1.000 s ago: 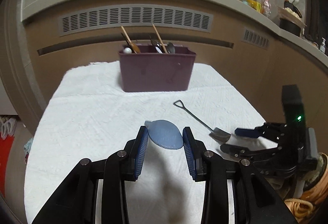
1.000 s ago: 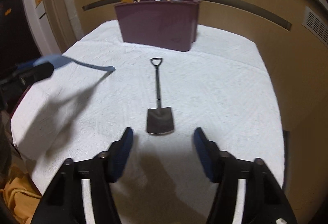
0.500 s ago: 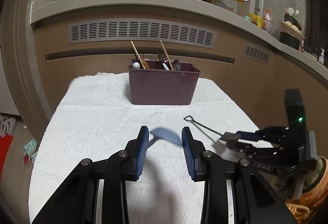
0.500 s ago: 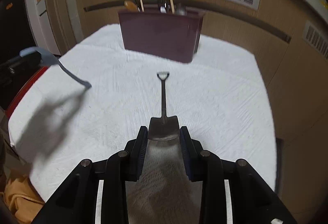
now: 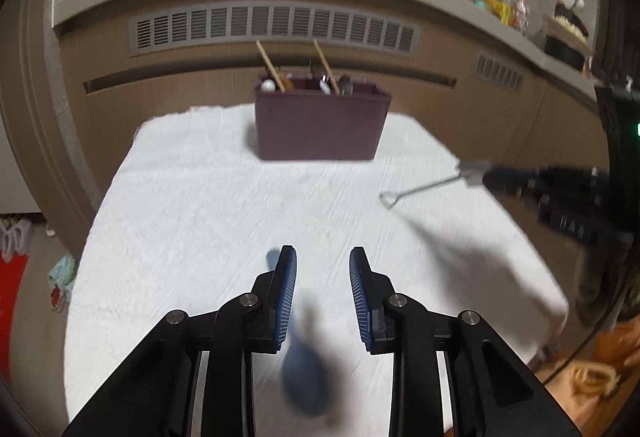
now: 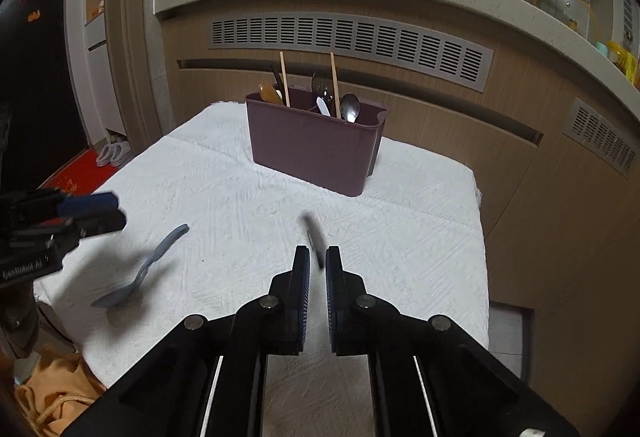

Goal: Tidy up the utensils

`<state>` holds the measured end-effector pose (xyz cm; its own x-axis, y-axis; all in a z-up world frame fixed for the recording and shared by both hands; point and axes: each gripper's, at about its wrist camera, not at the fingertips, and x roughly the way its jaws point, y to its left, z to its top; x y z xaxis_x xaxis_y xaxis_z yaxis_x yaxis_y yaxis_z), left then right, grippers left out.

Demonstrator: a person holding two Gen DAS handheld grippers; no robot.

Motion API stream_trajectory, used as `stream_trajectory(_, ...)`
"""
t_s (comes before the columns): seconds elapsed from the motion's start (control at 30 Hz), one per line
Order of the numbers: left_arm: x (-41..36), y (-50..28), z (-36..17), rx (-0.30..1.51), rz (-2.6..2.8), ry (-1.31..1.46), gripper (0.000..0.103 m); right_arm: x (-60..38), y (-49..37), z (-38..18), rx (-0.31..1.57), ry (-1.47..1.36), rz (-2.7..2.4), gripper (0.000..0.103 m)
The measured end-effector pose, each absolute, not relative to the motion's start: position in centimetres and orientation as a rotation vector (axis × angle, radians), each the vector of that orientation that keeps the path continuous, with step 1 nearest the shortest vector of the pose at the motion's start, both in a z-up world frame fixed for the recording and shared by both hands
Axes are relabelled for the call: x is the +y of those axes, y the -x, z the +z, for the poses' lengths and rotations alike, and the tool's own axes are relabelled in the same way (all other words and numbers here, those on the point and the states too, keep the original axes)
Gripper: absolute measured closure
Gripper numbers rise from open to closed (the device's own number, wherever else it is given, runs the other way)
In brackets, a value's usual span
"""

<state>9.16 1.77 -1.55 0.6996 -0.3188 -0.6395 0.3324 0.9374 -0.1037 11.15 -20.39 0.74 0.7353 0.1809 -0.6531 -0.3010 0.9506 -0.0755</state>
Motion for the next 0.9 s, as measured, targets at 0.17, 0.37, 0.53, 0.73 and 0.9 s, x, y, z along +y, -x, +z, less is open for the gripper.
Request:
stream_trajectory(0.17,2.2,-7.0,-5.0,0.819,-0.365,-0.057,0.056,-20.1,-11.4,-1.1,0.748,0.185,0.289,0.096)
stream_trajectory(0.37,1.1,-5.0,-7.9,0.880,-0.389,-0.066,0.054,-20.1,-10.6,-3.9,0.820,0.199,0.312,0.084)
stream_trajectory(0.53,1.0,-5.6,-8.6,0.885,-0.314,-0.065,0.054,-21.2,-9.8,-5.1,0.842,0.192,0.289,0.070)
stream_trajectory(0.73,1.1,-5.9,-8.3,0.835,-0.281,-0.062,0.076,-23.3,-9.8,-6.1,0.872,0.157,0.238,0.063)
stream_trajectory(0.9,1.1,-5.4,-5.1,0.712,-0.306,-0.074,0.089,-23.8,-9.5,-6.6,0.886,0.146,0.225,0.061)
